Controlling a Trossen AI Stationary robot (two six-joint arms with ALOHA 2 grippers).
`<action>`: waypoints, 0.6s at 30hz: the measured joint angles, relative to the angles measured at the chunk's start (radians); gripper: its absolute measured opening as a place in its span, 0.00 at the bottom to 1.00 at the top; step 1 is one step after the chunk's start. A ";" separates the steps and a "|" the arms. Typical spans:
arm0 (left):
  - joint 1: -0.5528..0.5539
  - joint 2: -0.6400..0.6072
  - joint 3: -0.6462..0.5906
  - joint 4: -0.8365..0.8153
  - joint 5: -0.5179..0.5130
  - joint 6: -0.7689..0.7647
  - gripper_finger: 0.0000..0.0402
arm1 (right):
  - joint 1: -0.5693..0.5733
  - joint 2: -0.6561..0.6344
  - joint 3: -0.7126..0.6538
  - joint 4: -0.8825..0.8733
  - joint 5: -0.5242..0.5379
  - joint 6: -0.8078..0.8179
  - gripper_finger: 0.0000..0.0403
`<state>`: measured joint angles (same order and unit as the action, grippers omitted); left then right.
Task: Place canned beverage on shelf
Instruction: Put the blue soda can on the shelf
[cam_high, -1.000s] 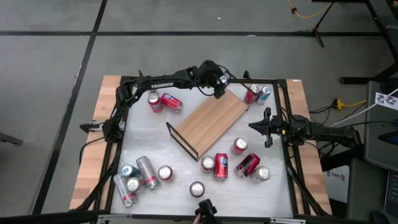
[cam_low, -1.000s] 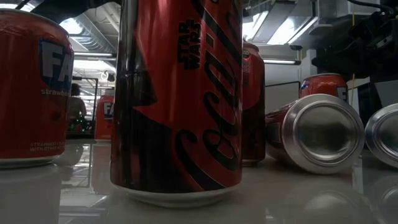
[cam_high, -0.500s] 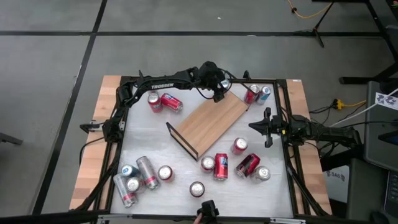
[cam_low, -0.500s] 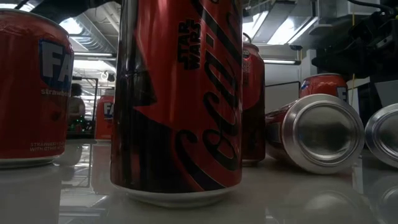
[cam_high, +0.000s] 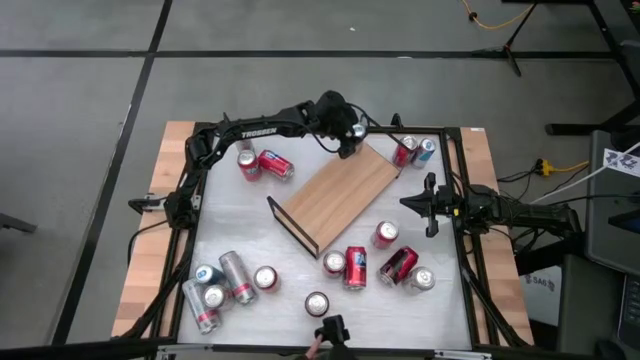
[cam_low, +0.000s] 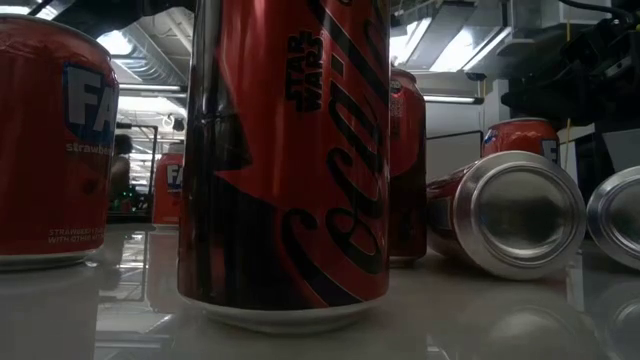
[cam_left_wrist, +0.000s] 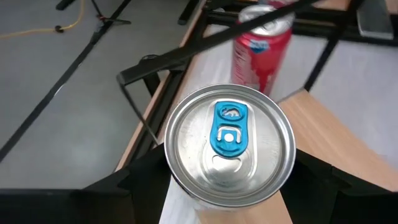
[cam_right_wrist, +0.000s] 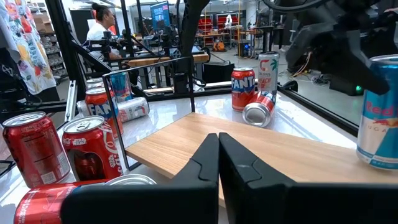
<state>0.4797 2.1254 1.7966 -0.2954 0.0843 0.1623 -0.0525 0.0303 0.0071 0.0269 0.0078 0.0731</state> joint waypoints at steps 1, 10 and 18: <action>0.000 0.000 0.000 -0.004 0.000 0.016 0.63 | 0.000 0.000 0.000 0.000 0.000 0.000 0.00; 0.018 0.000 0.000 -0.007 0.058 0.056 0.63 | 0.000 0.000 0.000 0.000 0.000 0.000 0.00; 0.018 0.000 0.000 -0.006 0.058 0.053 0.63 | 0.000 0.000 0.000 0.000 0.000 0.000 0.00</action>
<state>0.4973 2.1259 1.7966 -0.3011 0.1425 0.2153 -0.0525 0.0303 0.0071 0.0268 0.0078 0.0734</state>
